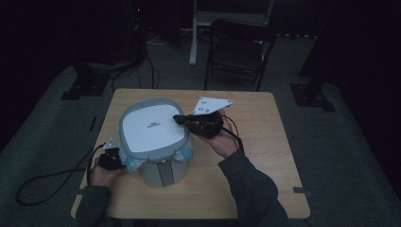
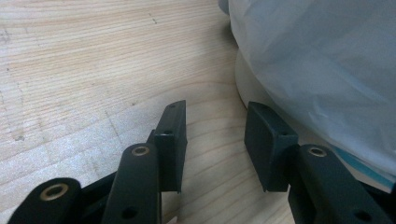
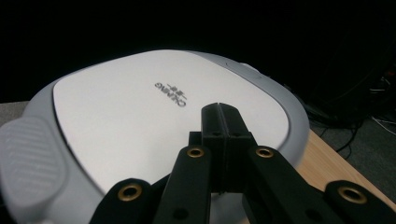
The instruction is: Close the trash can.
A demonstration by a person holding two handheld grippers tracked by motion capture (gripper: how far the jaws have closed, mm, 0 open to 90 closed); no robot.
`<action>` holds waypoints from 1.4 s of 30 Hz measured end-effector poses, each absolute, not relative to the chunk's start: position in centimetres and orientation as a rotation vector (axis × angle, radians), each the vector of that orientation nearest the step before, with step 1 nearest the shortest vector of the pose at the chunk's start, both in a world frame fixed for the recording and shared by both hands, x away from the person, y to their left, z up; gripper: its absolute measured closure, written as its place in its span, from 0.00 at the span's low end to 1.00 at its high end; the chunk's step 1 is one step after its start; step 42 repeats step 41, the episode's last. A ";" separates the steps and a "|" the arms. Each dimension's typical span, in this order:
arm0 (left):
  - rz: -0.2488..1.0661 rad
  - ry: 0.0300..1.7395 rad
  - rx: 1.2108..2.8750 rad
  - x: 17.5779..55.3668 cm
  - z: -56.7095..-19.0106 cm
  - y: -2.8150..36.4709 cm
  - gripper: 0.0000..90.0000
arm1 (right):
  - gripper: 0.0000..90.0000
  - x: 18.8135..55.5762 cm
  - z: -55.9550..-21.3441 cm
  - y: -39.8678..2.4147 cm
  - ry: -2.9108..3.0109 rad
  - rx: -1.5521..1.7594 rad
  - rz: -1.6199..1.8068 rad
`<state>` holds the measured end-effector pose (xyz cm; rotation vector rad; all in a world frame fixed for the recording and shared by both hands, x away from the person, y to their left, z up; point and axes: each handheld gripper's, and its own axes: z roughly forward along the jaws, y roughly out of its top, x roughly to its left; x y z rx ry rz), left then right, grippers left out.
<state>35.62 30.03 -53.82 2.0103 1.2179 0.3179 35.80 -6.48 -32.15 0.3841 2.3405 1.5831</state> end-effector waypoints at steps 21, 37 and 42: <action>0.319 1.217 2.010 35.6 -53.8 30.0 0.67 | 1.00 35.2 -35.6 -11.3 2.301 0.544 1.555; 0.316 1.217 2.008 35.7 -53.8 30.0 0.67 | 0.98 36.0 -40.7 -12.6 2.381 0.651 1.438; 0.312 1.218 2.007 35.7 -53.8 30.0 0.67 | 0.93 36.4 -42.4 -13.9 2.404 0.714 1.382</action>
